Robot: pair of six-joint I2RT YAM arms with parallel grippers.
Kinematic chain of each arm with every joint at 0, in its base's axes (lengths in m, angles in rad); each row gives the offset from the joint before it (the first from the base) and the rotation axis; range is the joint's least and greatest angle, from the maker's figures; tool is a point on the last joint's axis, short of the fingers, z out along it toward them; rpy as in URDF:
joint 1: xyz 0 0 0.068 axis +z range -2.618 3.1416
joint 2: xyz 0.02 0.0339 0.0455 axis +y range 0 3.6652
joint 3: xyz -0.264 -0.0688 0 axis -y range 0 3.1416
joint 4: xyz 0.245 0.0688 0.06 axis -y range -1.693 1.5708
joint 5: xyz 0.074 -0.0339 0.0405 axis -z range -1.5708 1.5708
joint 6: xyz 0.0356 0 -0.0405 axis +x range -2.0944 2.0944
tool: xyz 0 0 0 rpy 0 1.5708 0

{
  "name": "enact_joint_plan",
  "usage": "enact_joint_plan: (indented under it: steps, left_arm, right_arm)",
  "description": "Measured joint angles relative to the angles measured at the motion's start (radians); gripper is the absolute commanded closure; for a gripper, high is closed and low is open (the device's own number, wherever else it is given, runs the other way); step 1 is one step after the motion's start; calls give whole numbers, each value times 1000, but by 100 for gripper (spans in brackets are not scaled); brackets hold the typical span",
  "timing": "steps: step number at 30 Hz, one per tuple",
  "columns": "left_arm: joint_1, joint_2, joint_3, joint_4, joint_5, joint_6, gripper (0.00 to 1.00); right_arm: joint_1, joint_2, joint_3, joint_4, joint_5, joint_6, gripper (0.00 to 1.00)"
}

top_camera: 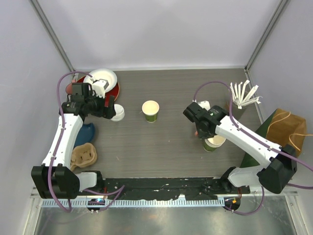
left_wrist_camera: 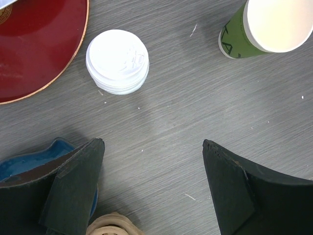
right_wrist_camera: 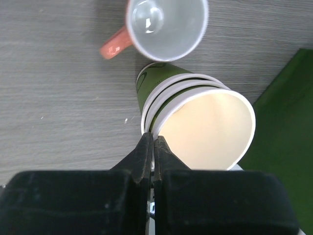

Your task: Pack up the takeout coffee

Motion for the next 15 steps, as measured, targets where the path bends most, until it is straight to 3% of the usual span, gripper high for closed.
enact_joint_plan:
  steps: [15]
  left_arm:
    - [0, 0, -10, 0, 6, 0, 14]
  right_arm:
    - [-327, 3, 0, 85, -43, -151, 98]
